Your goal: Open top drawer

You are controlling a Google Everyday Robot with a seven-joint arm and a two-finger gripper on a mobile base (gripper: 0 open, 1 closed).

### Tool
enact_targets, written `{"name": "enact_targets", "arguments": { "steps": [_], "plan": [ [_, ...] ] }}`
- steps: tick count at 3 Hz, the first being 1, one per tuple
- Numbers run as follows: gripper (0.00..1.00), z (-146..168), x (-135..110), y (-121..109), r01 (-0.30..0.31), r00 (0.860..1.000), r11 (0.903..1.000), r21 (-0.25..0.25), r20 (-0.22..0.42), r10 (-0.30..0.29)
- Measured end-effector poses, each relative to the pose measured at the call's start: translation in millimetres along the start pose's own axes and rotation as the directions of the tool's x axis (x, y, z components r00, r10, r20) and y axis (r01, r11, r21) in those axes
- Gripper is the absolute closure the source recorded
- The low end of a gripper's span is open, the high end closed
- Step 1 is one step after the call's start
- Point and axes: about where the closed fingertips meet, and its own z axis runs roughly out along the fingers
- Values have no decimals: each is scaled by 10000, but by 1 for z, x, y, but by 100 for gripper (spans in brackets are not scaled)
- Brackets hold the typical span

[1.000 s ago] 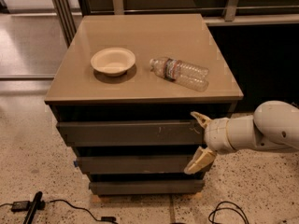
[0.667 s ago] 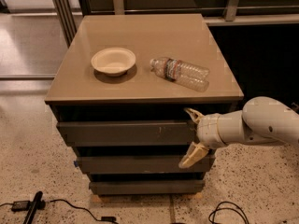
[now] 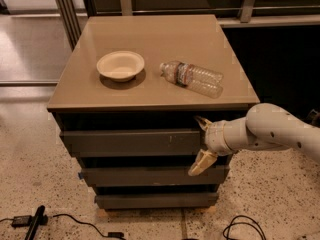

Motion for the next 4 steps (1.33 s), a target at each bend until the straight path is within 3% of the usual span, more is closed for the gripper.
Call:
{"name": "enact_targets", "arguments": {
  "steps": [4],
  "plan": [
    [96, -6, -6, -3, 0, 10000, 10000, -1, 0, 0]
  ]
}}
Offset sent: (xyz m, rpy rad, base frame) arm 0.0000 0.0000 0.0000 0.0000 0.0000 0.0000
